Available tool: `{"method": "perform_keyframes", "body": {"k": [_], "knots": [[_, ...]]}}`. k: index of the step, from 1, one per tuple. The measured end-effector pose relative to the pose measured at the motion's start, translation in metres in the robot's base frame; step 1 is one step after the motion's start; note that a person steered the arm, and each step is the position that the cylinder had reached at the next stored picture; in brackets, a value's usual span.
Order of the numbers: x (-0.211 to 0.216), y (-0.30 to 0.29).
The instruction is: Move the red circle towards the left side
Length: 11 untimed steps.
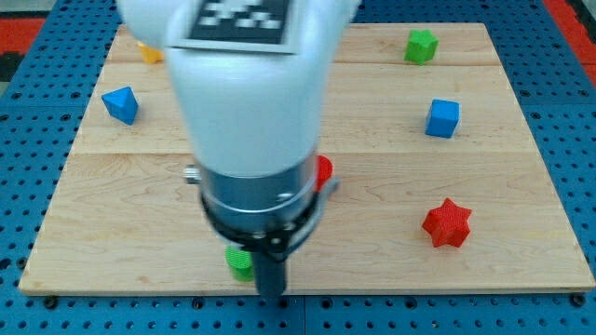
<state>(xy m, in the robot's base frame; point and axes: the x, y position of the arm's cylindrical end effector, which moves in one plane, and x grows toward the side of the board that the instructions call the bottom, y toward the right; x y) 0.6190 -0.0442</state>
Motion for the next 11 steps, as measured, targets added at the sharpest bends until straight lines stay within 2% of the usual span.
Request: {"method": "perform_keyframes", "body": {"k": [1,2,3,4,5,6,7,8,9,10,11], "knots": [[-0.001,-0.03],[-0.001,-0.088],[-0.009,-0.087],[-0.022,-0.02],[-0.022,0.009],[-0.029,0.094],[-0.079,0.081],[-0.107,0.076],[-0.122,0.05],[-0.128,0.099],[-0.152,0.069]]}}
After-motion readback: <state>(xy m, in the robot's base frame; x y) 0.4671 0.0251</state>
